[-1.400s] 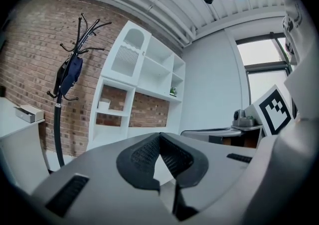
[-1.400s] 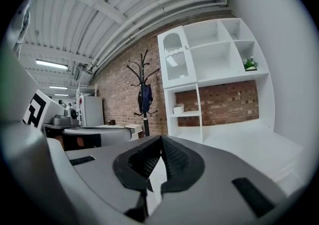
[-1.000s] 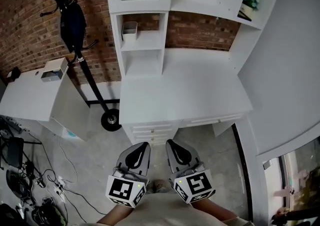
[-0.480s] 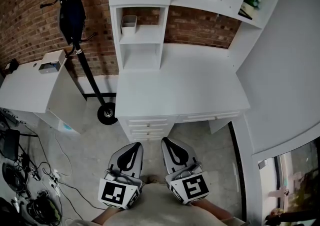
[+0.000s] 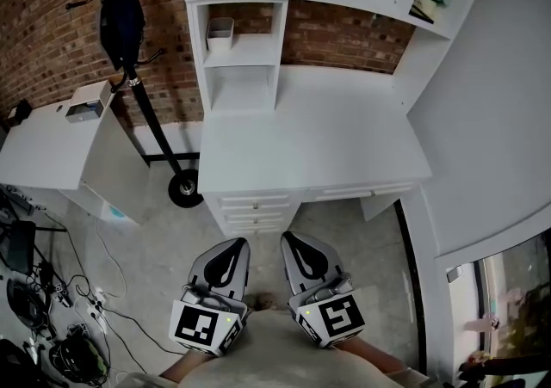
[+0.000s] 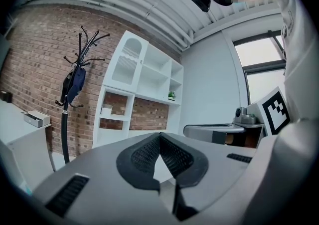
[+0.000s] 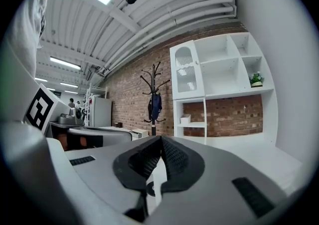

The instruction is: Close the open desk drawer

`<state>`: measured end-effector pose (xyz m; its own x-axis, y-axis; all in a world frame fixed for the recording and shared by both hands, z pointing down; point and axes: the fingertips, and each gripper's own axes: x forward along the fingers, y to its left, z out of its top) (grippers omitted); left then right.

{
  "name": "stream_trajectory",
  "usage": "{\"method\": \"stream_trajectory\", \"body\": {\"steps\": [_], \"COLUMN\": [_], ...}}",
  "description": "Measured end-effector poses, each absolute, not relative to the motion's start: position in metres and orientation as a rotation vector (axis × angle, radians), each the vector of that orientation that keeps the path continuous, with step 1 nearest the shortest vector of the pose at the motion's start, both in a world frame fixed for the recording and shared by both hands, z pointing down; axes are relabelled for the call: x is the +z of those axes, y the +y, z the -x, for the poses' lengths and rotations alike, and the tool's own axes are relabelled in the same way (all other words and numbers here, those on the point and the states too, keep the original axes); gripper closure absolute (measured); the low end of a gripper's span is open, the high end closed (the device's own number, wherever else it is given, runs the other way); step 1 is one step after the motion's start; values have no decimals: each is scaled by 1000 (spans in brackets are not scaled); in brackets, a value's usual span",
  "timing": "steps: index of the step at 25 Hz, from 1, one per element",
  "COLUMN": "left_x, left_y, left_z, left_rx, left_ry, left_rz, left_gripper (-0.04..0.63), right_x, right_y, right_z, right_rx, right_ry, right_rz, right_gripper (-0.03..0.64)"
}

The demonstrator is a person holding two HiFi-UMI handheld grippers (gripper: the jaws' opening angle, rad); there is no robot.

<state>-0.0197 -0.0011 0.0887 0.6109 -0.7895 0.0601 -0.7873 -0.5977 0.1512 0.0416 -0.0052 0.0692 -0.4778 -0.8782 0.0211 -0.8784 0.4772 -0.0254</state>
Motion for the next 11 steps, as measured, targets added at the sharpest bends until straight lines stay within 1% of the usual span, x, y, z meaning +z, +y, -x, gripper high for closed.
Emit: {"method": "stream_trajectory", "body": {"steps": [3,7,11], "left_x": [96,87,86], "left_y": [2,-1,-4], "left_z": [17,10,3], "left_rx": [32,-66,-81], "left_ry": [-1285,-1288,-1277], "left_rz": [-2688,-2684,-2689], "left_gripper": [578,578,578], "right_x": [69,69,69], "right_y": [-4,-5,-7], "right_z": [-42,-44,-50], "right_rx": [47,43,43], "right_ry": [-2697,-2699,-2695], "right_rz": [-1602,-1601,-1606], "right_gripper": [588,588,588]}}
